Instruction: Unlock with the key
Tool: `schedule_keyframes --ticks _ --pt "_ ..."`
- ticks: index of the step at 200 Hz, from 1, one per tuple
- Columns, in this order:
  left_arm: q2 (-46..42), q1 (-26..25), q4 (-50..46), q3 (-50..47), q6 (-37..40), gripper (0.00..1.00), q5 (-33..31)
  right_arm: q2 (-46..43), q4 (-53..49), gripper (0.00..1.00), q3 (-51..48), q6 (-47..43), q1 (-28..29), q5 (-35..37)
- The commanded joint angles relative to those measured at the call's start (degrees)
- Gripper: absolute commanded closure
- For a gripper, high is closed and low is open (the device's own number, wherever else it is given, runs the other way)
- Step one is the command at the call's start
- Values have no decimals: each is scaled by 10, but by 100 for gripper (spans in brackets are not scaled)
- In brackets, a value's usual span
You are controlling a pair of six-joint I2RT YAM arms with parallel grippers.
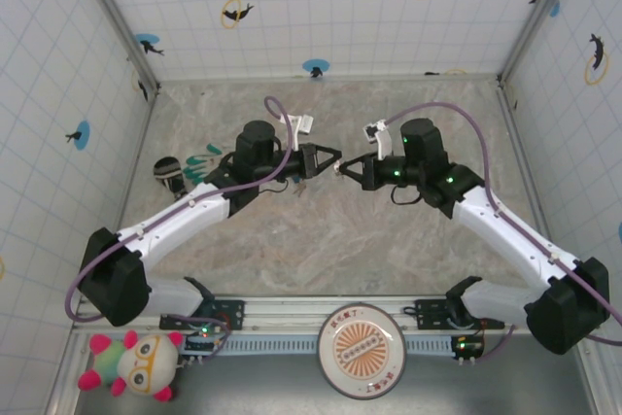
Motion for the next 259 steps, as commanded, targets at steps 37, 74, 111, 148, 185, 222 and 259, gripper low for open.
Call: schedule_keyframes --ticks 37,74,111,148,185,222,259 --pt "-7 -2 -3 18 -2 100 -29 -35 44 68 -28 9 -6 35" --pt "-8 4 44 15 -36 100 -39 -100 177 63 -98 82 -7 127" --pt "-17 4 80 11 -60 100 -34 -118 323 63 -160 177 -4 137" --pt "-21 4 105 2 -77 100 -25 -99 387 57 -175 203 9 133" --pt "-22 3 131 -8 -89 100 -19 -67 454 62 -175 229 17 115" --pt "-25 2 134 -11 -91 100 -19 -45 458 67 -164 227 29 104" --pt "-30 3 138 -19 -93 100 -27 -43 463 70 -164 225 37 90"
